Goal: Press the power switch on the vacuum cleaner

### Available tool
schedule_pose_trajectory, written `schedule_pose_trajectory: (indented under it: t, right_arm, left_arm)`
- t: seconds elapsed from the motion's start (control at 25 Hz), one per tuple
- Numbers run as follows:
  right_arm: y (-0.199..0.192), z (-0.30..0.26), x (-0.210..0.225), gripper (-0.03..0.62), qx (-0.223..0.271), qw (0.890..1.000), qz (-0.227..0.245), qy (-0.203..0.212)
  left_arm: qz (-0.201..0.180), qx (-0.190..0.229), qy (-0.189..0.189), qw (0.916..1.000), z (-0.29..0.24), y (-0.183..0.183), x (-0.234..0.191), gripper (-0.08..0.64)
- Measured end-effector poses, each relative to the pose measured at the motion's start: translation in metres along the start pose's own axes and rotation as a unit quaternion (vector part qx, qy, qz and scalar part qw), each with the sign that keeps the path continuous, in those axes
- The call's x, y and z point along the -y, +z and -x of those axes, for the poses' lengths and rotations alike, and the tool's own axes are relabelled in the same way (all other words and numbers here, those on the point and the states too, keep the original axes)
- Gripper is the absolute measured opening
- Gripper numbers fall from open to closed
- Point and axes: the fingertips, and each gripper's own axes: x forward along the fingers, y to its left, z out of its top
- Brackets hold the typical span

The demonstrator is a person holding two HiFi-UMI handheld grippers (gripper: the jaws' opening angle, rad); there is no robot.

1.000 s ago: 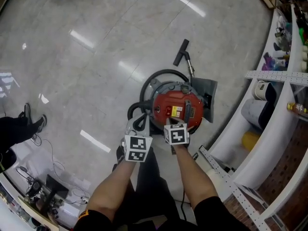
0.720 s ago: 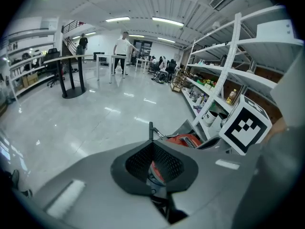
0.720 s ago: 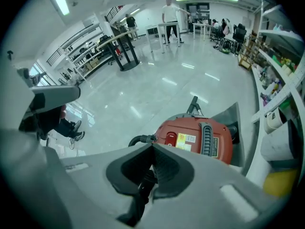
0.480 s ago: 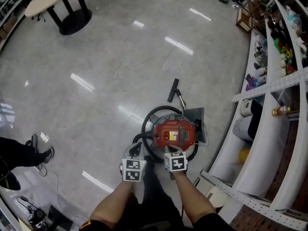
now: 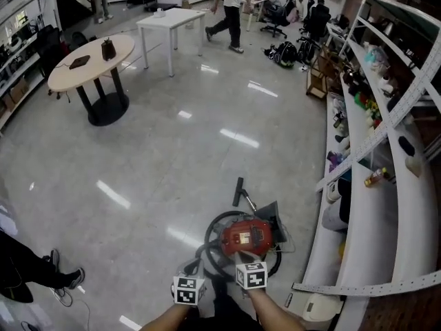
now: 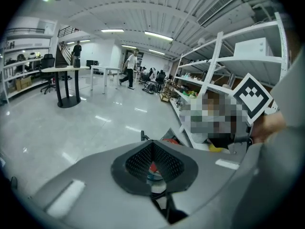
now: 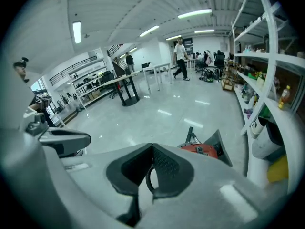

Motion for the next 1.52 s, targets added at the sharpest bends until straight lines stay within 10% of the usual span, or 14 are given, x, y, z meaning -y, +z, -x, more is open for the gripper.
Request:
schedule_pose_trajectory:
  t: [0.64, 1.52]
  right_arm:
    - [-0.013, 0.131, -0.071, -0.008, 0.129, 0.991, -0.005, -0.035]
    - [-0.088, 0.249, -0.104, -0.008, 0.165, 0.986, 0.016, -0.032]
  left_arm:
    - [-0.021, 0.084, -0.068, 0.9939, 0.122, 0.008, 0.035, 0.016]
    - [-0.046, 0.097, -0.064, 0.9921, 0.222, -0.054, 0.096, 0.017]
